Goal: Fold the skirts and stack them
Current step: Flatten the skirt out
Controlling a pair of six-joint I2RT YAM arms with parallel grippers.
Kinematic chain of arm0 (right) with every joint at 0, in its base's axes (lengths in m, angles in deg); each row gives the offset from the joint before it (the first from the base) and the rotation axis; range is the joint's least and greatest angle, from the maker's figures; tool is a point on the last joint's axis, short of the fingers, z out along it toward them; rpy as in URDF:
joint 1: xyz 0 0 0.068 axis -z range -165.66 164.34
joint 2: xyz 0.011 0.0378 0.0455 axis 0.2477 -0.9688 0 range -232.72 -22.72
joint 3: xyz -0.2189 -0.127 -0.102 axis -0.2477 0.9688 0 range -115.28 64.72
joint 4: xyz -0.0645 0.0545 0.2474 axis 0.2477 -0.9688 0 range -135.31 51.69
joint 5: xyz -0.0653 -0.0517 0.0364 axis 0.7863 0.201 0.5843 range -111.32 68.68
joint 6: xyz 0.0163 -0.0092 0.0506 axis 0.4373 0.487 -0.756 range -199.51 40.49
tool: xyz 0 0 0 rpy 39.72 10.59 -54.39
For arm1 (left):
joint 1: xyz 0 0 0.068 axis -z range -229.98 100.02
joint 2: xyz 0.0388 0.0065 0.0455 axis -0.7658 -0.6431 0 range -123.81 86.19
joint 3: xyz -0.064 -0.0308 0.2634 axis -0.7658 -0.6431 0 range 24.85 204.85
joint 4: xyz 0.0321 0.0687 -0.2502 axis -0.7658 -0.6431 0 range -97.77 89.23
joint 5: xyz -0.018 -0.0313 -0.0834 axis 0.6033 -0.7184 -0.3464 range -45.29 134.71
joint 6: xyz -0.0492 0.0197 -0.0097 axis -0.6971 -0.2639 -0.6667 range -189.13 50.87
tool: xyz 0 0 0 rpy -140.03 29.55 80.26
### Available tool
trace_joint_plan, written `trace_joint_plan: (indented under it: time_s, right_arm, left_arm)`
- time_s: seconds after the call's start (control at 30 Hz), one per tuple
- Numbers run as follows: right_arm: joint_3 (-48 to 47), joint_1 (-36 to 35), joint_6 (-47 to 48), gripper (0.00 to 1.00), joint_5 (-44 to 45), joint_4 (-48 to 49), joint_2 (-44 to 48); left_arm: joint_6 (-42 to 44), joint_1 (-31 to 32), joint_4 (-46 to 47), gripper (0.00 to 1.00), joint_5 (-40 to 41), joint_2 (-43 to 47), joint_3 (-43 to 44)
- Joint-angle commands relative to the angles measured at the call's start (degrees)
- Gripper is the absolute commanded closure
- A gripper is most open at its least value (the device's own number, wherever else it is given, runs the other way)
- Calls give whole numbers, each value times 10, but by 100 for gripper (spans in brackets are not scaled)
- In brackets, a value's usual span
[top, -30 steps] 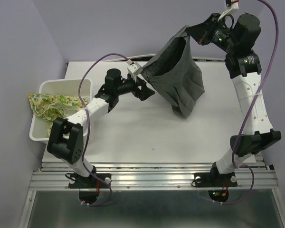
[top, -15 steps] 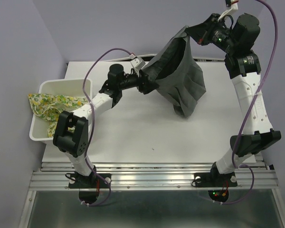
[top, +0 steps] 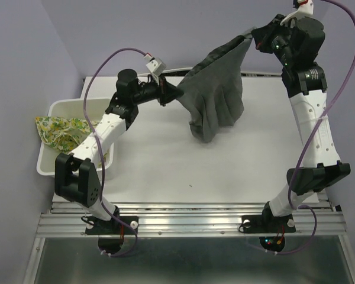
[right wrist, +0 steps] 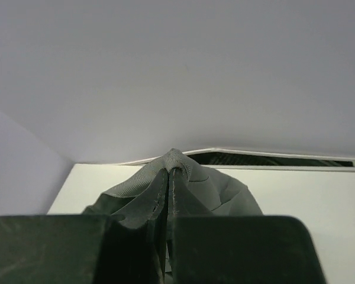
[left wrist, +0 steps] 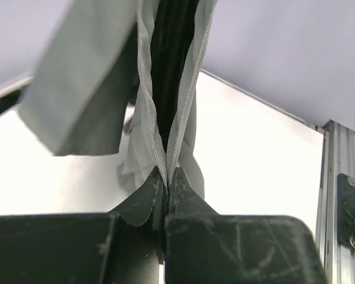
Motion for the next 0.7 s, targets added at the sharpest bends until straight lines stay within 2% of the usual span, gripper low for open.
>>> trace_joint_plan:
  time_s: [0.0, 0.1, 0.23, 0.3, 0.4, 0.53, 0.6, 0.63, 0.67]
  right_arm:
    - [-19, 11, 61, 99, 154, 7, -1]
    - [-4, 23, 78, 99, 182, -4, -22]
    - [-15, 42, 76, 99, 168, -13, -77]
    - [-64, 50, 78, 99, 154, -14, -111]
    - [-139, 56, 88, 99, 102, -6, -178]
    - [-193, 63, 96, 99, 77, 4, -183]
    - [-190, 69, 97, 99, 72, 5, -168]
    - [-155, 69, 103, 99, 41, 5, -154]
    - [-123, 69, 111, 99, 32, 6, -117]
  left_arm:
    - [23, 0, -114, 100, 6, 45, 79]
    - [23, -1, -145, 100, 6, 29, 144]
    - [23, -3, -128, 100, 6, -24, 217]
    - [23, -3, -117, 100, 6, -70, 255]
    - [23, -6, -122, 100, 6, -135, 377]
    - [23, -14, -121, 100, 6, -171, 453]
    - [23, -14, -122, 100, 6, -167, 459]
    - [23, -15, -129, 100, 6, -162, 459]
    - [425, -15, -138, 100, 353, -148, 453]
